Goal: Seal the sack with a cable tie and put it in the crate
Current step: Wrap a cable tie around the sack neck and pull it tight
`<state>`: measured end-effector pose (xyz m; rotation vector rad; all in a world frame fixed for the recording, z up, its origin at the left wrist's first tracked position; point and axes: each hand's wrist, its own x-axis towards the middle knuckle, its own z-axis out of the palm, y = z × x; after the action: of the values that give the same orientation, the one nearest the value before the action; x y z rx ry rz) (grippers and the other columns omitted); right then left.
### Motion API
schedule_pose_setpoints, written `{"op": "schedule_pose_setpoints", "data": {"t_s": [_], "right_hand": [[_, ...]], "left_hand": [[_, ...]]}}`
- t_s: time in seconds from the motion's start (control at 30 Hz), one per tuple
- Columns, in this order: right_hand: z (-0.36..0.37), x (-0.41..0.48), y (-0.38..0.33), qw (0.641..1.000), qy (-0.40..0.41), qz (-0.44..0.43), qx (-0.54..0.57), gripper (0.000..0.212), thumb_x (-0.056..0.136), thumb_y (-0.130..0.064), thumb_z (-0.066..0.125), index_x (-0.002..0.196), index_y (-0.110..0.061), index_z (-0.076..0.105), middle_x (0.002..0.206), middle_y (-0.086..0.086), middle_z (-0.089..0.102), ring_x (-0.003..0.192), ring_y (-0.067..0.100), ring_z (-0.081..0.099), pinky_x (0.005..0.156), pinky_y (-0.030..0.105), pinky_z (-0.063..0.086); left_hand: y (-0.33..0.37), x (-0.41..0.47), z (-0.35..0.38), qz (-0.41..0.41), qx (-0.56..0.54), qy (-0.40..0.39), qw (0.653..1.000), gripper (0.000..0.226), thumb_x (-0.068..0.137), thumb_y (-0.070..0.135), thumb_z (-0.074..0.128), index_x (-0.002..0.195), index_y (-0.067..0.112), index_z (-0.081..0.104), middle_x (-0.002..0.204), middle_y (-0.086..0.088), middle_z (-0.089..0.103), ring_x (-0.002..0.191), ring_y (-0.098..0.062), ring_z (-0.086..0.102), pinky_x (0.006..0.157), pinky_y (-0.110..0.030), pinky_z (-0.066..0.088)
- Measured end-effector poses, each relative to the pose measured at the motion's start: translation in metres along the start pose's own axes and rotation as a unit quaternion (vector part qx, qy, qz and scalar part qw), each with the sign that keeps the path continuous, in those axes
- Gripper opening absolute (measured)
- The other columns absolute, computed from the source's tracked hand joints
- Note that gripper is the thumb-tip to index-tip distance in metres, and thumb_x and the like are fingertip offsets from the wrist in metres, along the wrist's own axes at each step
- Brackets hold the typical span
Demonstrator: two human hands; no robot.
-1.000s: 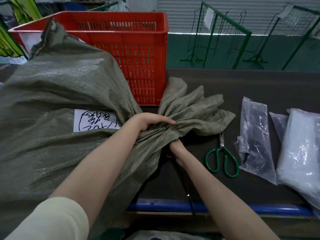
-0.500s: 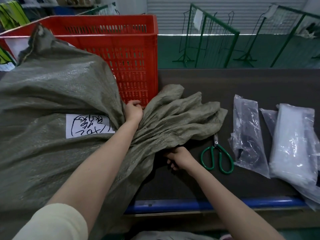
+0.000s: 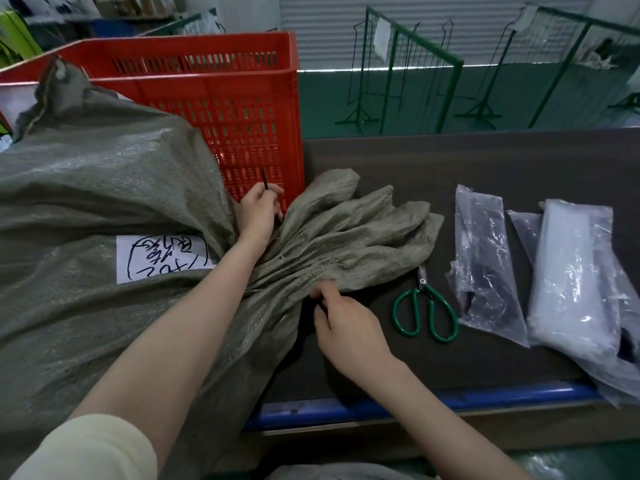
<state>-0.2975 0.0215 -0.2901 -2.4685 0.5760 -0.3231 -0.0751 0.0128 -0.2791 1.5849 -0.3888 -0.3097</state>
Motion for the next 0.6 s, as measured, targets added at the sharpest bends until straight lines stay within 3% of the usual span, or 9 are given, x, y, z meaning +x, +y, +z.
{"op": "schedule_pose_setpoints", "data": {"t_s": [0.07, 0.17, 0.27, 0.37, 0.43, 0.5, 0.6], "right_hand": [[-0.001, -0.001, 0.001, 0.998, 0.006, -0.039, 0.046, 0.019, 0.092, -0.018, 0.046, 0.109, -0.014, 0.053, 0.099, 0.006, 0.064, 0.093, 0.019, 0.057, 0.073, 0.028, 0.043], [0.004, 0.006, 0.004, 0.992, -0.034, -0.095, 0.071, 0.024, 0.094, -0.018, 0.046, 0.114, -0.014, 0.058, 0.109, 0.007, 0.064, 0.103, 0.019, 0.054, 0.086, 0.028, 0.042], [0.017, 0.017, 0.005, 0.99, -0.031, -0.114, 0.079, 0.028, 0.094, -0.021, 0.047, 0.115, -0.011, 0.063, 0.111, 0.009, 0.064, 0.105, 0.021, 0.05, 0.09, 0.028, 0.039], [0.031, 0.021, 0.005, 0.989, -0.022, -0.118, 0.086, 0.027, 0.091, -0.022, 0.052, 0.109, -0.009, 0.069, 0.098, 0.005, 0.048, 0.097, 0.017, 0.047, 0.084, 0.026, 0.041], [0.035, 0.021, 0.003, 0.979, -0.018, -0.135, 0.149, 0.024, 0.089, -0.016, 0.056, 0.103, -0.002, 0.07, 0.094, -0.002, 0.045, 0.089, -0.004, 0.047, 0.081, 0.011, 0.04], [0.035, 0.025, 0.001, 0.96, 0.015, -0.105, 0.258, 0.018, 0.087, -0.01, 0.057, 0.091, 0.002, 0.07, 0.085, -0.007, 0.053, 0.08, -0.014, 0.051, 0.076, 0.004, 0.039], [0.027, 0.034, -0.001, 0.897, 0.044, 0.033, 0.439, 0.014, 0.09, -0.006, 0.055, 0.084, -0.013, 0.064, 0.071, -0.007, 0.058, 0.059, -0.008, 0.055, 0.061, 0.013, 0.044]], "left_hand": [[0.005, -0.004, -0.001, 0.049, 0.024, -0.071, 0.996, 0.033, 0.085, -0.003, 0.034, 0.065, 0.016, 0.053, 0.038, 0.008, 0.042, 0.039, -0.007, 0.041, 0.047, -0.022, 0.037], [0.016, -0.009, -0.001, 0.041, 0.033, -0.199, 0.979, 0.032, 0.078, -0.009, 0.03, 0.066, 0.009, 0.054, 0.03, 0.008, 0.039, 0.032, -0.003, 0.035, 0.042, -0.018, 0.034], [0.026, -0.012, -0.005, 0.022, 0.066, -0.326, 0.943, 0.027, 0.062, 0.004, 0.029, 0.065, 0.006, 0.056, 0.032, 0.009, 0.036, 0.034, -0.004, 0.031, 0.042, -0.02, 0.031], [0.03, -0.013, -0.013, 0.015, 0.235, -0.452, 0.86, 0.035, 0.068, 0.019, 0.033, 0.064, 0.01, 0.067, 0.05, -0.004, 0.037, 0.05, -0.02, 0.034, 0.056, -0.028, 0.035], [0.03, -0.012, -0.02, 0.016, 0.33, -0.508, 0.796, 0.047, 0.077, 0.034, 0.03, 0.068, 0.02, 0.074, 0.068, -0.009, 0.042, 0.064, -0.025, 0.036, 0.069, -0.037, 0.033], [0.034, -0.015, -0.026, -0.034, 0.317, -0.531, 0.785, 0.057, 0.083, 0.037, 0.021, 0.075, 0.023, 0.076, 0.077, -0.011, 0.04, 0.064, -0.023, 0.031, 0.07, -0.033, 0.028], [0.031, -0.018, -0.031, -0.06, 0.3, -0.513, 0.802, 0.059, 0.09, 0.044, 0.017, 0.085, 0.026, 0.073, 0.079, -0.01, 0.042, 0.065, -0.014, 0.032, 0.072, -0.03, 0.028]]}}
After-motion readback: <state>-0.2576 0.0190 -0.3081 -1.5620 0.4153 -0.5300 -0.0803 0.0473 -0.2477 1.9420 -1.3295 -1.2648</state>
